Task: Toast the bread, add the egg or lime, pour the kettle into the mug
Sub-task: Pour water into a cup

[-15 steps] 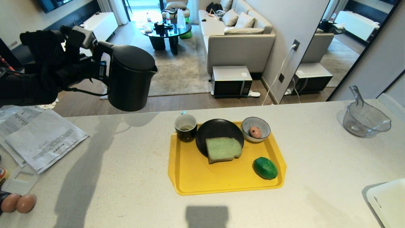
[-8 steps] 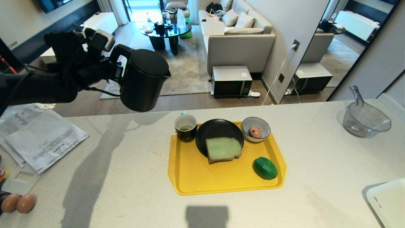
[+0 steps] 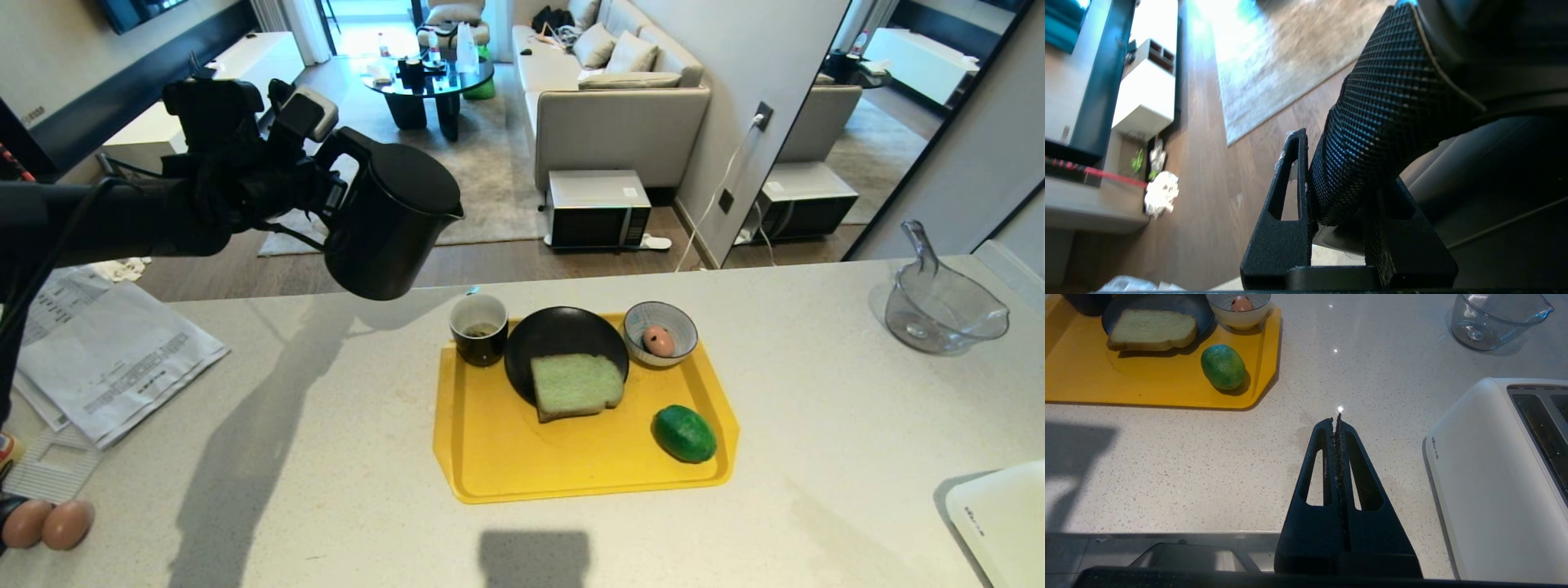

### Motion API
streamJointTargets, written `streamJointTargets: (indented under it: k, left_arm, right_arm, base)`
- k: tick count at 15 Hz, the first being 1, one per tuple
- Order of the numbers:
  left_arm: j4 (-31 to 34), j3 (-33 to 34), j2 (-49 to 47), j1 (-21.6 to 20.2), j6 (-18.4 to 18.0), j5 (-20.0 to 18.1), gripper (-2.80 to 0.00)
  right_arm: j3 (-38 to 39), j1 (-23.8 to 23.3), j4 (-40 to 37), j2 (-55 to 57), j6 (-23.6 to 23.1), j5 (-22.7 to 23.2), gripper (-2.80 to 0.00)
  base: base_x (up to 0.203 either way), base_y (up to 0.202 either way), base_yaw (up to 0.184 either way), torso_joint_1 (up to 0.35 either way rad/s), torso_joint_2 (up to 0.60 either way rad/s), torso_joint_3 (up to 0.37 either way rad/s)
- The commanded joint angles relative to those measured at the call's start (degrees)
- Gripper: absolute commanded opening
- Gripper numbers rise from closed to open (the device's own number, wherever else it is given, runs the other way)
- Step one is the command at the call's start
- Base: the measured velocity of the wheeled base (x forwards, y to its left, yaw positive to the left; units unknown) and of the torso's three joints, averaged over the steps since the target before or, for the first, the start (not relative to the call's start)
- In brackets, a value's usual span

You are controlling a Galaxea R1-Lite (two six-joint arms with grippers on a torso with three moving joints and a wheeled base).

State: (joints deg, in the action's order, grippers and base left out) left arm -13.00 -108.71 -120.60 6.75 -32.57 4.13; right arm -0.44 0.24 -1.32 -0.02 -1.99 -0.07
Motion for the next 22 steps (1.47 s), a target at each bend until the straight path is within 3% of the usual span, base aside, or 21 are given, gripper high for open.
streamJointTargets:
  k: [1,3,8,16,22]
  left_arm:
    - [0.7,-0.6,-0.2,0.9,-1.7,0.2,-2.80]
    - [1.3,-0.6,-0.2,0.9,-5.4,0.2,-2.80]
    - [3.6,-0.5,0.1,2.5,-7.8,1.7,-2.80]
    - [3.6,-0.8,-0.3,2.3,-20.4,1.8,-2.80]
    - [3.2,-1.4,-1.0,2.6,-21.0,2.3,-2.80]
  right_arm:
    - [0.0,0.0,0.0,0.0,0.0,0.0,-2.80]
    - [0.0,0.0,0.0,0.0,0.0,0.0,-2.80]
    - [0.0,0.0,0.0,0.0,0.0,0.0,-2.80]
    - [0.0,0.0,0.0,0.0,0.0,0.0,-2.80]
    - [0.0,0.0,0.0,0.0,0.0,0.0,-2.80]
  base:
    - [0.000,0.000,0.000,0.000,0.00,0.000]
    - [0.000,0.000,0.000,0.000,0.00,0.000]
    - [0.000,0.000,0.000,0.000,0.00,0.000]
    - [0.000,0.000,0.000,0.000,0.00,0.000]
    - [0.000,0.000,0.000,0.000,0.00,0.000]
